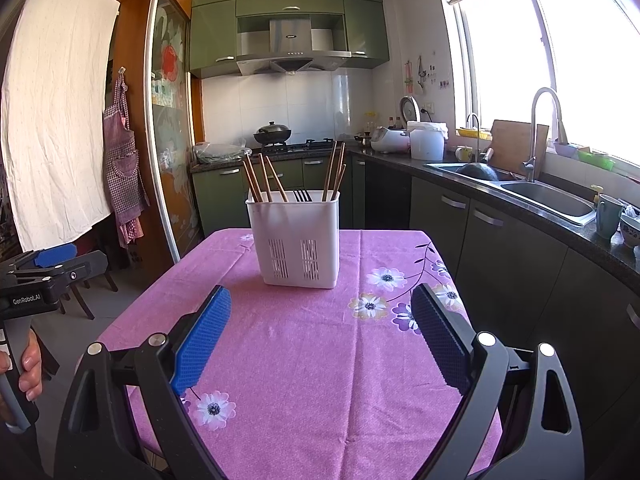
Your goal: Organize utensils
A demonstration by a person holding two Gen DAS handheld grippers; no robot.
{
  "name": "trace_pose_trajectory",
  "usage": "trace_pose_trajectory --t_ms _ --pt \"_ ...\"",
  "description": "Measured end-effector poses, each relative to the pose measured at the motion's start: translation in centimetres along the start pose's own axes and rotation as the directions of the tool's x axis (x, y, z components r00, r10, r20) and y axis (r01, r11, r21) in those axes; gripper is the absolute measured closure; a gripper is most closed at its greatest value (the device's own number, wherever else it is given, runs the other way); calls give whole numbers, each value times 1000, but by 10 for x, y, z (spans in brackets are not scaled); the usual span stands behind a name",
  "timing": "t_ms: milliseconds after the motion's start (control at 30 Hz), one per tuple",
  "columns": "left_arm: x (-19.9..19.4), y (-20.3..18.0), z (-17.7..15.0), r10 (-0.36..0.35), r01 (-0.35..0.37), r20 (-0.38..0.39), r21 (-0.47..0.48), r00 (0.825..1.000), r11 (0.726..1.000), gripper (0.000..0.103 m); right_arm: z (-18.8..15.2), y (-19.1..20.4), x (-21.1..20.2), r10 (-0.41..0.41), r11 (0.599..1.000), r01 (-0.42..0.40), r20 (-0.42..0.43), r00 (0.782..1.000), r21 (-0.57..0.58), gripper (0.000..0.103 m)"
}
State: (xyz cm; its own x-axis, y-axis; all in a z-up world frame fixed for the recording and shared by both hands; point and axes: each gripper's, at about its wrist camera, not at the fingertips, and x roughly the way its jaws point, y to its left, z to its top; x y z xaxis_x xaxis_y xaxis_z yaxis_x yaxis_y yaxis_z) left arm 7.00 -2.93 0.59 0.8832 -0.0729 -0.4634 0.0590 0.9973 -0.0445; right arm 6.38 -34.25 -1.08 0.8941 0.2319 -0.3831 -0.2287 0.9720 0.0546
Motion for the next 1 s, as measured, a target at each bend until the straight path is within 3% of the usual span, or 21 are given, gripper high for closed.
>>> trace_pose_trajectory --t_ms 667,867,1000 --pt "4 -3 0 12 -11 -13 29 1000 1000 7 -1 1 4 5 1000 -5 -15 1000 -9 12" --pt "1 -2 0 15 -15 23 25 1000 1000 7 0 0 6 9 1000 -9 -20 1000 -8 12" --pt "3 2 2 -14 14 17 11 1000 1000 7 0 0 7 14 1000 -14 -24 1000 -5 12"
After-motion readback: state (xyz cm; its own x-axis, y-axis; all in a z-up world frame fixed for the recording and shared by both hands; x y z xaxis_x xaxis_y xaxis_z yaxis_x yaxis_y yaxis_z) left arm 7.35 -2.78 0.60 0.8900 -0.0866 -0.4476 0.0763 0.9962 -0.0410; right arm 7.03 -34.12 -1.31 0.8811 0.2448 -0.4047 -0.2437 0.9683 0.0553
